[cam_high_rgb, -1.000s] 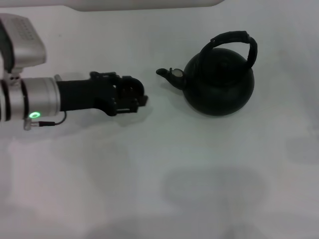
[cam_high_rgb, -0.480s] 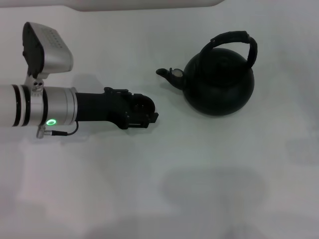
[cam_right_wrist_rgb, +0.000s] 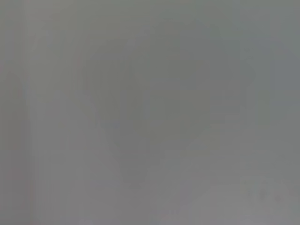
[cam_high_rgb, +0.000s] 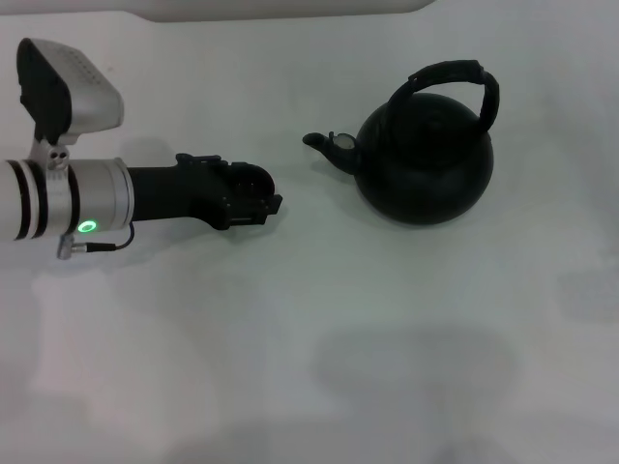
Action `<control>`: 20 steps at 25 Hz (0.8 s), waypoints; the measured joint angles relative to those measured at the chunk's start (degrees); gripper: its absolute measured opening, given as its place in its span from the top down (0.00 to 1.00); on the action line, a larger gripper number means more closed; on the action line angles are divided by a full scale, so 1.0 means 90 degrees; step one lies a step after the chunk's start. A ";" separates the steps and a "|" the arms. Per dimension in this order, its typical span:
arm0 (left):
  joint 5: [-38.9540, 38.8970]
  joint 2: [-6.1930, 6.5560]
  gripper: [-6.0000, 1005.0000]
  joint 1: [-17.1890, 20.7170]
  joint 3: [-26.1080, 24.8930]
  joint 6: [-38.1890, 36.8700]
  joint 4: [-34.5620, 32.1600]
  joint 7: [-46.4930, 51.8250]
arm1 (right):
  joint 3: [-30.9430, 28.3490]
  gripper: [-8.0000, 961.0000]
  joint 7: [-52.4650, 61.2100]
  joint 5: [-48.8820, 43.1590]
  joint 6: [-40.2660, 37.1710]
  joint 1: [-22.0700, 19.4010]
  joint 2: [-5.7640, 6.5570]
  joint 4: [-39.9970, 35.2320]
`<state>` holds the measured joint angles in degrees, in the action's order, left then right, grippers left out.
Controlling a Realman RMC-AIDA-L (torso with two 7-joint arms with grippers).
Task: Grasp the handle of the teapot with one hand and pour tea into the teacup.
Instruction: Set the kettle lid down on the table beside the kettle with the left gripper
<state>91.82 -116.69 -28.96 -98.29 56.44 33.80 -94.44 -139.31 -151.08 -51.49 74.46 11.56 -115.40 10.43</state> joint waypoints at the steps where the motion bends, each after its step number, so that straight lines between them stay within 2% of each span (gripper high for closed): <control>1: 0.0000 0.0000 0.30 0.0004 -0.0005 -0.0041 -0.0001 -0.0011 | 0.0000 0.25 0.0000 0.0000 -0.0002 -0.0006 0.0000 0.0001; 13: 0.0032 -0.0069 0.30 -0.0100 0.0000 -0.0101 -0.0017 -0.0028 | 0.0000 0.24 -0.0009 -0.0002 -0.0012 -0.0040 -0.0002 -0.0007; 20: 0.0066 -0.0082 0.30 -0.0323 0.0004 -0.0227 -0.0477 -0.0106 | 0.0000 0.24 -0.0039 -0.0002 0.0004 -0.0048 -0.0010 -0.0007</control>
<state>92.42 -117.42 -31.87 -98.26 54.40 29.50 -95.39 -139.31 -151.44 -51.50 74.50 11.13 -115.49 10.37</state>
